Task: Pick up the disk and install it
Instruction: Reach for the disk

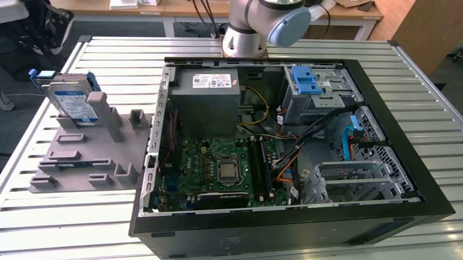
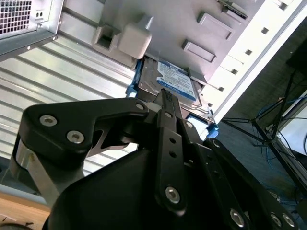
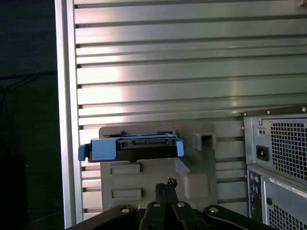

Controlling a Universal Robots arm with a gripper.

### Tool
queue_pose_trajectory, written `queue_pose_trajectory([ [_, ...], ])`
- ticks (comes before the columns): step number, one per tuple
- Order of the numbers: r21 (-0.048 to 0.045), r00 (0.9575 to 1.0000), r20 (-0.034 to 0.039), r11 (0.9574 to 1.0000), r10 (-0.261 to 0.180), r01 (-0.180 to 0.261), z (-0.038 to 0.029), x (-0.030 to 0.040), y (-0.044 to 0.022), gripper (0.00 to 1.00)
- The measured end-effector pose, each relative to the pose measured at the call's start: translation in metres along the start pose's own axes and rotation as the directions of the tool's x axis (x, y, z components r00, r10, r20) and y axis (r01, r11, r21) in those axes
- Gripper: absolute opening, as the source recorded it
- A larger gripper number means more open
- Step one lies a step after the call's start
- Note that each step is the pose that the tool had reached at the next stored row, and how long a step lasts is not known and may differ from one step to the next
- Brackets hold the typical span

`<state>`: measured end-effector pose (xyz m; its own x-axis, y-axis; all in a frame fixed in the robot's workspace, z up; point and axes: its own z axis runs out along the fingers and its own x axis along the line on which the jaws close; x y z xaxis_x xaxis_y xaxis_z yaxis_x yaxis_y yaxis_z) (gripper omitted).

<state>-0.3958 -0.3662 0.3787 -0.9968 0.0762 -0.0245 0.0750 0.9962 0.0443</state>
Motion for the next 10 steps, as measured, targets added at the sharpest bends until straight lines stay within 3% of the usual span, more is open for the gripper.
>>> queue_pose_trajectory([
  [5, 0.0, 1.0, 0.0, 1.0, 0.0, 0.0, 0.0012, 0.019, 0.0038, 0.11],
  [10, 0.0, 1.0, 0.0, 1.0, 0.0, 0.0, 0.0017, 0.0225, 0.0041, 0.11],
])
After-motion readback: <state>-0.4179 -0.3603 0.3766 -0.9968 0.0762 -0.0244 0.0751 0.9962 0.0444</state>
